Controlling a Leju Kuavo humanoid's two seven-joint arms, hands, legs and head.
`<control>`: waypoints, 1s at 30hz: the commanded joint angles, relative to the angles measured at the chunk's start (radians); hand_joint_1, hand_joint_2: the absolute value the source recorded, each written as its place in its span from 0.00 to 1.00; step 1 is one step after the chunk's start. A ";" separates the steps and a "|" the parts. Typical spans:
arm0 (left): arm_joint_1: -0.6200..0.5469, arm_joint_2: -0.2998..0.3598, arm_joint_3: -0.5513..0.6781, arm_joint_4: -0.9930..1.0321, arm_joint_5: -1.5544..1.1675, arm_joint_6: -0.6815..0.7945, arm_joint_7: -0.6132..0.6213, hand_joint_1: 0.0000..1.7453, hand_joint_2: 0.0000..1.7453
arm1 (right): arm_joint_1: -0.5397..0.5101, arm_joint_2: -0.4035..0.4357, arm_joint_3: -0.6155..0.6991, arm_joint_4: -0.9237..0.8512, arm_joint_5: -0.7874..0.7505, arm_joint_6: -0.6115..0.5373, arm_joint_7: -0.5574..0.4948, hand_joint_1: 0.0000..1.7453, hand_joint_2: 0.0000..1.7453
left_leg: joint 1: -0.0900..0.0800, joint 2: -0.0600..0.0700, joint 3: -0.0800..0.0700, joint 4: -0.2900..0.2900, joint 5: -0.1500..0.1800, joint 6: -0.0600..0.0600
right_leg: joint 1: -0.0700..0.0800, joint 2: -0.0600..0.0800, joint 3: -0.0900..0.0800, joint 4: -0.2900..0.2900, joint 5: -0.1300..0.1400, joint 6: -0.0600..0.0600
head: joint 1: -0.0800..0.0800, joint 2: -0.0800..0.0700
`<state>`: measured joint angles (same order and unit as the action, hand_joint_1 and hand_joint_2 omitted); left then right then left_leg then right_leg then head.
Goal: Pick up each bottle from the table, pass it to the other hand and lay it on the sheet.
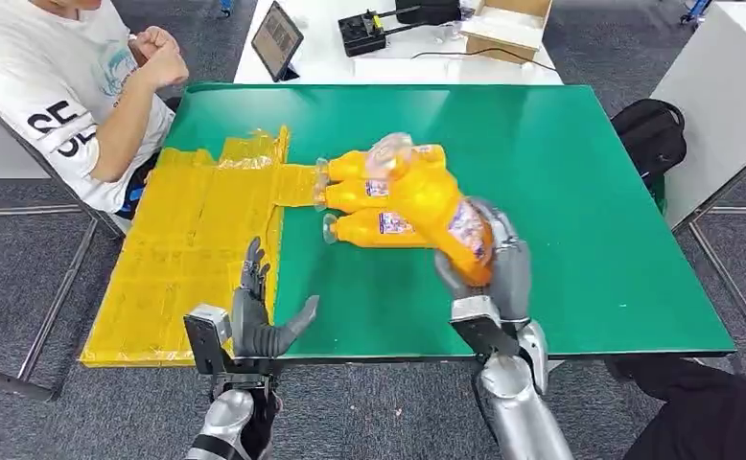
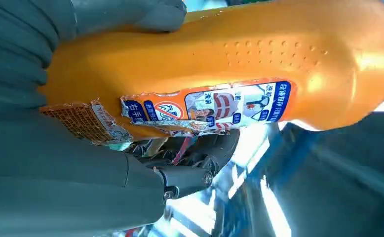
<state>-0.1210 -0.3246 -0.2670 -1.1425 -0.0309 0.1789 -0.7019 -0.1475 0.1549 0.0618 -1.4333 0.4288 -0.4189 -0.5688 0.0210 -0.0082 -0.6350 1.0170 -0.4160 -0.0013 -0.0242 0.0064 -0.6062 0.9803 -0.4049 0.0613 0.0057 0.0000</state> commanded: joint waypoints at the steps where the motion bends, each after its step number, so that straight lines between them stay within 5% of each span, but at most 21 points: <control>1: -0.041 -0.024 -0.027 0.068 0.005 0.000 0.004 0.00 1.00 | 0.019 0.035 -0.066 -0.085 -0.007 -0.007 -0.006 1.00 1.00 | 0.000 -0.001 0.001 0.000 0.000 0.001 | 0.000 -0.002 0.001 0.000 -0.001 -0.002 | 0.000 0.000; 5: -0.038 -0.024 -0.030 0.070 0.045 -0.088 0.004 0.00 1.00 | 0.034 0.049 -0.085 -0.078 -0.027 -0.032 -0.049 1.00 1.00 | 0.000 -0.001 0.003 0.000 -0.001 0.001 | 0.001 -0.002 0.003 0.000 -0.002 -0.002 | 0.000 0.000; 12: -0.037 -0.024 -0.067 0.079 0.129 -0.332 0.007 0.00 1.00 | 0.077 0.105 0.016 0.135 0.033 0.105 -0.123 1.00 1.00 | 0.001 0.001 0.004 -0.001 -0.001 0.001 | 0.001 0.000 0.005 -0.002 -0.001 -0.003 | 0.000 0.000; 20: -0.055 -0.024 -0.089 0.116 0.196 -0.420 0.029 0.00 1.00 | 0.059 0.143 0.196 0.368 -0.004 0.055 -0.129 1.00 1.00 | 0.002 0.003 0.003 -0.001 -0.001 0.001 | 0.002 0.002 0.002 -0.001 -0.001 -0.002 | 0.000 0.000; 30: -0.073 -0.024 -0.123 0.155 0.208 -0.441 0.022 0.00 1.00 | 0.022 0.157 0.244 0.484 -0.001 0.021 -0.129 1.00 1.00 | 0.001 0.000 0.000 -0.001 0.000 0.001 | 0.001 0.000 0.000 -0.001 -0.001 -0.002 | 0.000 0.000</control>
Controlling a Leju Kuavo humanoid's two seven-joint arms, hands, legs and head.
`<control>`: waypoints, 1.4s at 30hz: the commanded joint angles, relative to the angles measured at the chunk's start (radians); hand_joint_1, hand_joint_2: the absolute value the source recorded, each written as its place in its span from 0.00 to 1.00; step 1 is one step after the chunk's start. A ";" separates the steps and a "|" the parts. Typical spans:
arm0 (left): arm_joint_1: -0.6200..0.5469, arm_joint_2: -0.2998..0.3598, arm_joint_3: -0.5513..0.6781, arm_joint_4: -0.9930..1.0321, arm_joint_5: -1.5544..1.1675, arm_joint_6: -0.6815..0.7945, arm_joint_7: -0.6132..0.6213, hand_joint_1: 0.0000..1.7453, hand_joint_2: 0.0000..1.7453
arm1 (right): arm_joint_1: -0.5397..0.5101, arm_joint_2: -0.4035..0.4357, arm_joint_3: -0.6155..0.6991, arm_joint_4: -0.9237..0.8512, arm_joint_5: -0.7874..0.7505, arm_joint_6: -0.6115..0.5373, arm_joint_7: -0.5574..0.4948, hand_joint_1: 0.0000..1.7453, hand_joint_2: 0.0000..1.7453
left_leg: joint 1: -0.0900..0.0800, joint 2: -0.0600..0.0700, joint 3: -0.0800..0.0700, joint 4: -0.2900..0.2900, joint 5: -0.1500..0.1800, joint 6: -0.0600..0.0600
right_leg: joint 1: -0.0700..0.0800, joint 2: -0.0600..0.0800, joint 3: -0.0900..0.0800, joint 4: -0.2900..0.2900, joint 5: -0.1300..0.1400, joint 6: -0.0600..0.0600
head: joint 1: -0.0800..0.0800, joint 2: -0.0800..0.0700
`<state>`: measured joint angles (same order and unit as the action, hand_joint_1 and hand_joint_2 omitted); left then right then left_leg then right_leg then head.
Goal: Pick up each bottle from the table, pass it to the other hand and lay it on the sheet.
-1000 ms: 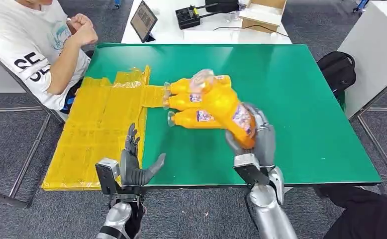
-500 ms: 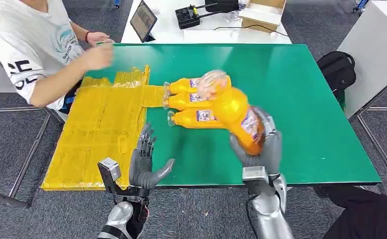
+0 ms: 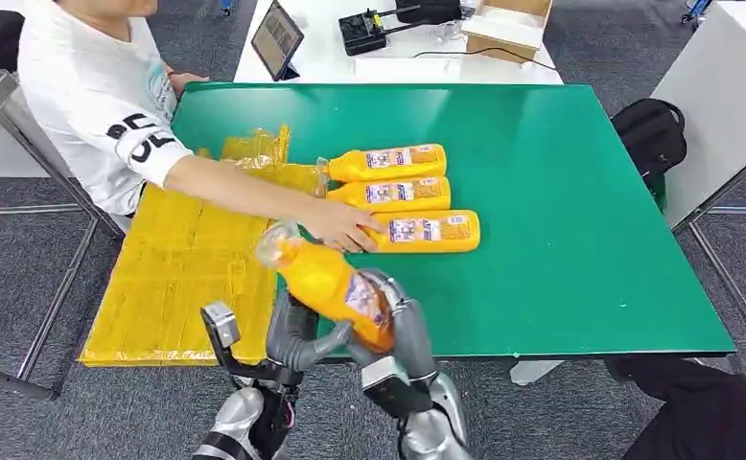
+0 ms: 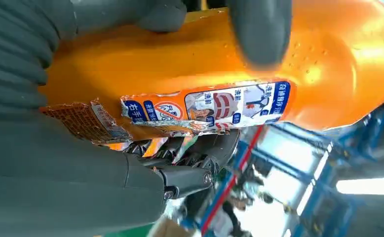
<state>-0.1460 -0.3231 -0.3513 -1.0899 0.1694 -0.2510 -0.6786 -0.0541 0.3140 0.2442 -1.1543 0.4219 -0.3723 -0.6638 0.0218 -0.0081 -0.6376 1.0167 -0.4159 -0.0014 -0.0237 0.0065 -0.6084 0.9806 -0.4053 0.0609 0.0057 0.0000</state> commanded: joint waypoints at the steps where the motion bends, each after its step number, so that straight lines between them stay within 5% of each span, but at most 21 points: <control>1: -0.051 -0.026 -0.043 0.108 0.007 -0.008 -0.002 0.00 1.00 | -0.078 0.000 0.075 0.220 0.013 -0.041 -0.034 1.00 1.00 | 0.000 0.001 0.005 -0.001 -0.002 0.001 | 0.001 -0.001 0.006 -0.001 -0.001 -0.003 | 0.000 0.000; 18: -0.105 -0.026 -0.076 0.191 0.069 -0.012 0.003 0.00 1.00 | -0.142 0.035 0.250 0.429 0.012 -0.083 -0.034 1.00 1.00 | 0.000 0.000 0.003 0.000 -0.001 0.001 | 0.001 -0.001 0.003 0.000 -0.001 -0.002 | 0.000 0.000; 19: -0.105 -0.026 -0.076 0.191 0.069 -0.012 0.003 0.11 1.00 | -0.142 0.035 0.250 0.429 0.012 -0.083 -0.034 1.00 1.00 | 0.000 -0.001 0.006 0.000 -0.002 0.001 | 0.001 -0.002 0.006 0.000 -0.002 -0.003 | 0.000 0.000; 20: -0.105 -0.026 -0.076 0.191 0.069 -0.012 0.003 0.79 1.00 | -0.142 0.035 0.250 0.429 0.012 -0.083 -0.034 1.00 1.00 | 0.000 -0.001 0.003 0.000 -0.001 0.001 | 0.001 -0.002 0.003 0.000 -0.002 -0.002 | 0.000 0.000; 21: -0.106 -0.026 -0.074 0.195 0.071 -0.008 0.002 1.00 1.00 | -0.149 0.035 0.255 0.445 0.010 -0.082 -0.034 1.00 1.00 | 0.001 -0.001 0.006 0.000 -0.002 0.001 | 0.001 -0.002 0.006 0.000 -0.003 -0.003 | 0.000 0.000; 39: -0.101 -0.026 -0.054 0.154 0.102 -0.042 -0.010 1.00 1.00 | -0.170 0.035 0.266 0.483 0.001 -0.079 -0.034 1.00 1.00 | 0.001 -0.001 0.005 0.000 -0.002 0.001 | 0.001 -0.003 0.005 0.000 -0.003 -0.003 | 0.000 0.000; 40: -0.099 -0.026 -0.053 0.149 0.103 -0.040 -0.010 1.00 1.00 | -0.171 0.035 0.265 0.481 0.009 -0.098 -0.034 0.34 1.00 | 0.000 -0.001 0.004 0.000 -0.002 0.001 | 0.001 -0.002 0.004 0.000 -0.002 -0.003 | 0.000 0.000; 41: -0.100 -0.026 -0.050 0.146 0.103 -0.037 -0.009 1.00 1.00 | -0.170 0.035 0.262 0.473 0.004 -0.107 -0.034 0.09 1.00 | 0.000 -0.001 0.002 0.000 -0.001 0.001 | 0.001 -0.002 0.002 0.000 -0.001 -0.002 | 0.000 0.000; 42: -0.100 -0.026 -0.050 0.146 0.103 -0.037 -0.009 1.00 1.00 | -0.170 0.035 0.262 0.473 0.004 -0.107 -0.034 0.09 1.00 | 0.000 -0.001 0.001 0.000 0.000 0.001 | 0.001 -0.002 0.001 0.000 -0.001 -0.002 | 0.000 0.000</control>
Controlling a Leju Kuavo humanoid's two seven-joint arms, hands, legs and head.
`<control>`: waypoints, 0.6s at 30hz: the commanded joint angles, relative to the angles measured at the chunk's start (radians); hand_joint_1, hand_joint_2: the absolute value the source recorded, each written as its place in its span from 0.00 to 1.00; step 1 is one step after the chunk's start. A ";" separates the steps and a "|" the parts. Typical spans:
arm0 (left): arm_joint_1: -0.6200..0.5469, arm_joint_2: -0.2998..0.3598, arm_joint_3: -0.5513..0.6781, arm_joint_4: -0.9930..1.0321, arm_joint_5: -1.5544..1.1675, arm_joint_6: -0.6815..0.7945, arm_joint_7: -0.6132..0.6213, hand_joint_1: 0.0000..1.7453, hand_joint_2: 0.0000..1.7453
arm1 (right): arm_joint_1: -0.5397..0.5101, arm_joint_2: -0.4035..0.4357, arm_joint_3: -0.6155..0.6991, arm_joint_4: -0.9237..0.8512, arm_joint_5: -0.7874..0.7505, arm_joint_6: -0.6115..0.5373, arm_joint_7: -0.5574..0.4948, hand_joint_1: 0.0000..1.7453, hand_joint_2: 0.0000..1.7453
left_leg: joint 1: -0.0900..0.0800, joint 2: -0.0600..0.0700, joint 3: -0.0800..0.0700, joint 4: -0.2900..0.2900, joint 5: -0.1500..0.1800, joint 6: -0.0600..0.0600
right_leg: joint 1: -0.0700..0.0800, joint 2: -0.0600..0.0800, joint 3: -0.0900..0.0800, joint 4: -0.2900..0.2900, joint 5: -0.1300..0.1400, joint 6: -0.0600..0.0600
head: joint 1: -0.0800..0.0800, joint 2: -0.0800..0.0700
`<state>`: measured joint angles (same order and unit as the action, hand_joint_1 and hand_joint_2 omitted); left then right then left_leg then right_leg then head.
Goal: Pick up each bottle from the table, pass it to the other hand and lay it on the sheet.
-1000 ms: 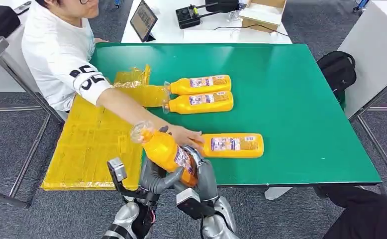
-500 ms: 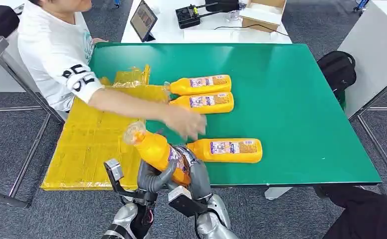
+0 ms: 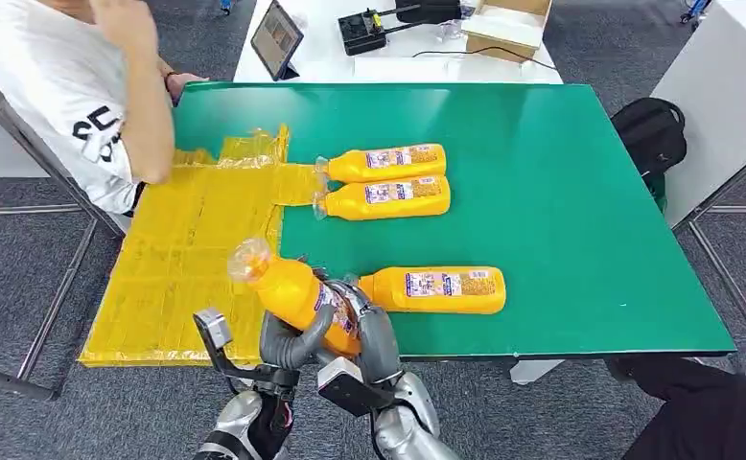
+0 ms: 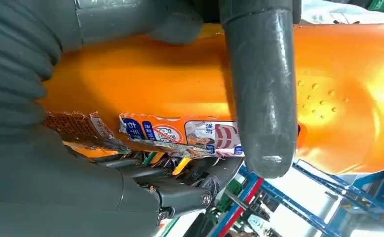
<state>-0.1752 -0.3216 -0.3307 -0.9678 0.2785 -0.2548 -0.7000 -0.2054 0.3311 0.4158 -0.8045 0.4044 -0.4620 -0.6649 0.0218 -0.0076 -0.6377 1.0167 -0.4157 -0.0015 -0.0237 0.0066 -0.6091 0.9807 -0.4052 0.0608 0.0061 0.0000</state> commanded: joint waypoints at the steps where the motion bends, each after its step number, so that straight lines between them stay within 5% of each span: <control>1: -0.070 -0.027 -0.066 0.017 -0.006 -0.026 0.012 1.00 1.00 | -0.019 0.018 0.091 0.116 0.015 -0.019 -0.033 0.00 0.00 | 0.000 -0.002 0.004 0.000 -0.002 0.001 | 0.001 -0.003 0.005 0.000 -0.002 -0.003 | 0.000 0.000; 12: -0.067 -0.027 -0.041 -0.020 -0.053 0.029 0.003 1.00 1.00 | -0.013 0.018 0.067 0.059 -0.004 -0.011 -0.031 0.00 0.00 | 0.000 0.000 0.002 0.000 -0.001 0.001 | 0.001 -0.001 0.002 0.000 -0.001 -0.002 | 0.000 0.000; 18: -0.074 -0.027 0.017 -0.128 -0.180 0.171 0.002 1.00 1.00 | 0.041 0.017 -0.020 -0.171 -0.005 0.054 -0.033 0.00 0.00 | 0.000 -0.001 -0.001 0.001 0.000 0.001 | 0.000 -0.002 -0.001 0.001 -0.001 -0.002 | 0.000 0.000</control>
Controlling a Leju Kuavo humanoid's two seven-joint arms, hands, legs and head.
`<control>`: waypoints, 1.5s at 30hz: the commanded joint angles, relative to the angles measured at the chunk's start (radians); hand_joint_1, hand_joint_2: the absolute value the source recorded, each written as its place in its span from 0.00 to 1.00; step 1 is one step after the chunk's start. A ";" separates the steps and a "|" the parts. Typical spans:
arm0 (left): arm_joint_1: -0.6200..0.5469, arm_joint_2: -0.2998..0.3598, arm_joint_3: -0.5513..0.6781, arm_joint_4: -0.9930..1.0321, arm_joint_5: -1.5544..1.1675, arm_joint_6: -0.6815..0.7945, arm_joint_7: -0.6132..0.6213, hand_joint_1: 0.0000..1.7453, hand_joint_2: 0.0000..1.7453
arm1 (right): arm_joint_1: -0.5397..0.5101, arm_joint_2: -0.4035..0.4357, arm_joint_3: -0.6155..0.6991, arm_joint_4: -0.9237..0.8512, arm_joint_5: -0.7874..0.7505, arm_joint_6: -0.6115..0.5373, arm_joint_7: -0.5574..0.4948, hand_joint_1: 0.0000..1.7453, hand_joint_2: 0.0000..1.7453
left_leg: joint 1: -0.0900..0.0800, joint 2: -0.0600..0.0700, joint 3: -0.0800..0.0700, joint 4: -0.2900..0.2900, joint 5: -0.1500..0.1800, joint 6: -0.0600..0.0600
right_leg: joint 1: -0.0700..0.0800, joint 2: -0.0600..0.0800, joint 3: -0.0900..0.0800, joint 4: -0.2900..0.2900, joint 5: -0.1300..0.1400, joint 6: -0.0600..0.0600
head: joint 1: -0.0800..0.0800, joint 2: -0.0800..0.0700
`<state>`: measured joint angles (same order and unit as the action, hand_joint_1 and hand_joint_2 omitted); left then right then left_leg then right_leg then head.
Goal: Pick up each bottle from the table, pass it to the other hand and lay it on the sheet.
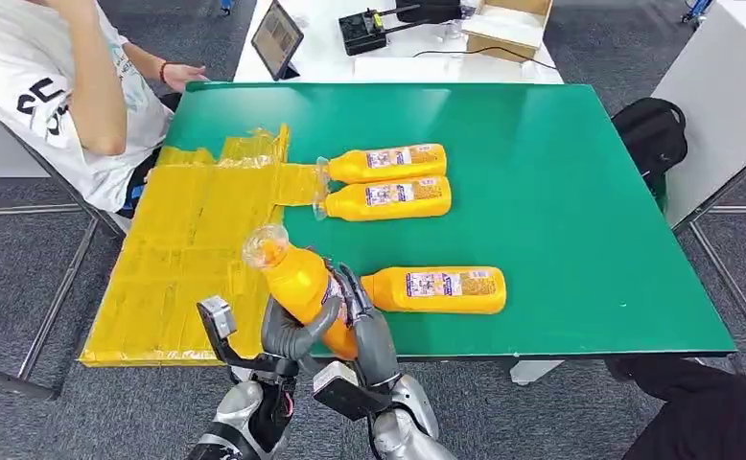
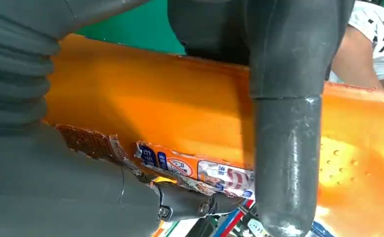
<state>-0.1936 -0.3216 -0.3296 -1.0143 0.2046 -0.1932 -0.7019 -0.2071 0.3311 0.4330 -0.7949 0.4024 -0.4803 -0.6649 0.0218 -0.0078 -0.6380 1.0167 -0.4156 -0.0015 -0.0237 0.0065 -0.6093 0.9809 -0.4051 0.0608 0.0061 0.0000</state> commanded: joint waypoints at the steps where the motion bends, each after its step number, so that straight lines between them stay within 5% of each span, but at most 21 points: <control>1: -0.063 -0.027 0.027 -0.084 -0.105 0.120 0.004 1.00 1.00 | 0.046 0.018 -0.050 -0.206 -0.012 0.076 -0.033 0.00 0.00 | 0.000 -0.001 0.002 0.002 -0.002 0.001 | 0.001 -0.002 0.002 0.001 -0.002 -0.003 | 0.000 0.000; 8: -0.134 -0.026 0.136 -0.098 -0.162 0.284 0.004 1.00 1.00 | 0.051 0.018 -0.080 -0.301 -0.056 0.086 -0.033 0.00 0.00 | 0.000 -0.001 0.000 0.001 0.000 0.001 | 0.001 -0.002 0.001 0.001 -0.001 -0.002 | 0.000 0.000; 22: -0.143 -0.026 0.155 -0.089 -0.168 0.270 0.004 1.00 1.00 | 0.050 0.018 -0.079 -0.299 -0.058 0.083 -0.033 0.00 0.00 | 0.000 0.000 0.001 0.000 0.000 0.001 | 0.000 -0.001 0.002 0.000 0.000 -0.001 | 0.000 0.000; 35: -0.306 0.081 0.284 0.116 -0.442 0.745 0.004 1.00 1.00 | 0.074 -0.010 -0.068 -0.465 -0.163 0.049 -0.033 0.00 0.00 | 0.000 0.001 0.004 -0.001 0.000 0.001 | 0.000 0.000 0.004 0.000 0.000 -0.002 | 0.000 0.000; 36: -0.374 0.083 0.403 0.272 -0.772 0.891 0.004 1.00 1.00 | 0.082 -0.019 -0.046 -0.519 -0.204 0.026 -0.033 0.00 0.00 | 0.000 0.001 0.004 -0.001 0.000 0.001 | 0.000 0.000 0.004 0.000 0.000 -0.002 | 0.000 0.000; 41: -0.474 0.036 0.812 0.336 -1.342 0.891 0.004 1.00 1.00 | 0.102 -0.037 -0.010 -0.613 -0.234 -0.065 -0.033 0.00 0.00 | 0.000 0.003 0.003 0.000 0.000 0.000 | 0.001 0.003 0.003 0.001 0.000 -0.003 | 0.000 0.000; 45: -0.499 0.034 0.897 0.358 -1.463 0.891 0.004 1.00 1.00 | 0.101 -0.043 -0.009 -0.610 -0.238 -0.075 -0.033 0.00 0.00 | 0.000 0.002 0.003 -0.001 0.000 0.001 | 0.001 0.002 0.003 0.001 0.000 -0.002 | 0.000 0.000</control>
<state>-0.5518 -0.2811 0.2058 -0.8479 -1.0956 0.6928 -0.7004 -0.1154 0.3185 0.3868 -1.3421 0.1812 -0.5345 -0.6649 0.0218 -0.0078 -0.6387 1.0168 -0.4145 -0.0016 -0.0237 0.0066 -0.6094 0.9819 -0.4046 0.0609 0.0061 0.0000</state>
